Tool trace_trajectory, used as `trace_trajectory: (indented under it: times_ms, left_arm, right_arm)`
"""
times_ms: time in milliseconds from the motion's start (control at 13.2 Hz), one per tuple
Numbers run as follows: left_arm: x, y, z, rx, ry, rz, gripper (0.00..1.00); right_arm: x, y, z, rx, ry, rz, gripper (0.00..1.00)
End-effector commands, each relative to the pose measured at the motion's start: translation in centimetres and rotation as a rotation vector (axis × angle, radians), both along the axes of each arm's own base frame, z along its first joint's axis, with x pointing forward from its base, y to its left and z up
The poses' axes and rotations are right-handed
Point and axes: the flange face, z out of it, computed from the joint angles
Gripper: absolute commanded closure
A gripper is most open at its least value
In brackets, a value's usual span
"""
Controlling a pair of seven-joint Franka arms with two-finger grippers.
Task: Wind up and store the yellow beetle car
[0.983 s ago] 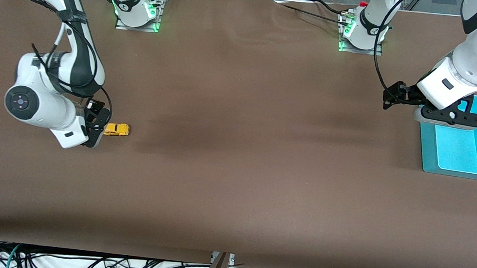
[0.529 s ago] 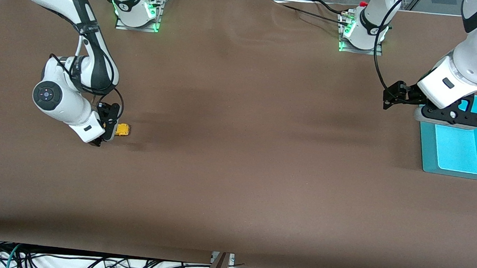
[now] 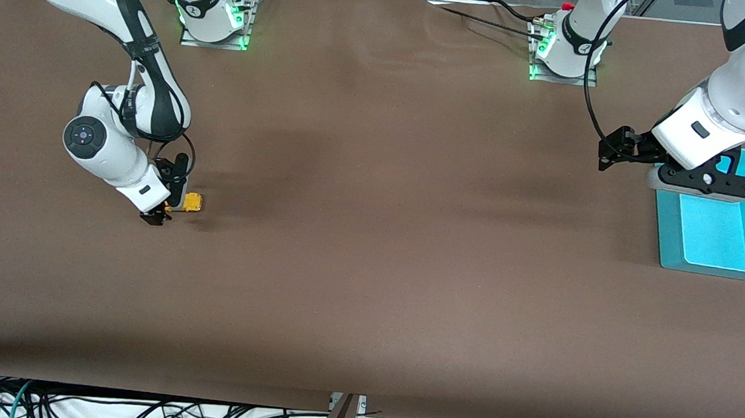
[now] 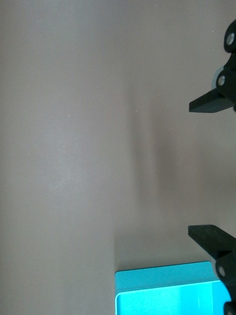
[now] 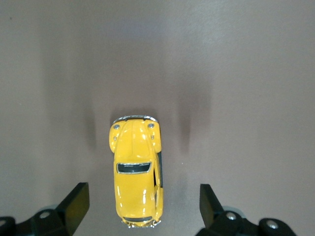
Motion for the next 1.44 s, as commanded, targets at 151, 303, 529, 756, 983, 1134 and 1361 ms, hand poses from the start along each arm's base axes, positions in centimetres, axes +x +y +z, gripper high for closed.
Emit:
trace_trajectory:
  times_ms: [151, 303, 529, 756, 983, 1134, 1361]
  left_arm:
    - [0.3, 0.1, 0.5, -0.023, 0.008, 0.014, 0.00]
    - [0.3, 0.1, 0.5, -0.023, 0.008, 0.016, 0.00]
    - [0.3, 0.1, 0.5, -0.023, 0.010, 0.015, 0.00]
    - [0.3, 0.1, 0.5, -0.023, 0.010, 0.015, 0.00]
    - [0.3, 0.1, 0.5, -0.023, 0.008, 0.016, 0.00]
    - [0.3, 0.1, 0.5, -0.023, 0.010, 0.015, 0.00]
    - [0.3, 0.1, 0.5, -0.023, 0.010, 0.015, 0.00]
  right_arm:
    - [-0.7, -0.2, -0.2, 0.006, -0.028, 0.061, 0.06]
    - [-0.9, -0.5, -0.5, 0.007, -0.037, 0.070, 0.11]
    - [-1.0, -0.5, -0.7, 0.007, -0.035, 0.085, 0.40]
    - [-0.9, -0.5, -0.8, 0.006, -0.035, 0.085, 0.63]
    - [-1.0, -0.5, -0.9, 0.008, -0.033, 0.080, 0.82]
    - [-1.1, -0.6, -1.7, 0.012, -0.018, 0.067, 0.83]
    - [-1.3, -2.3, -3.0, 0.013, 0.002, 0.037, 0.84]
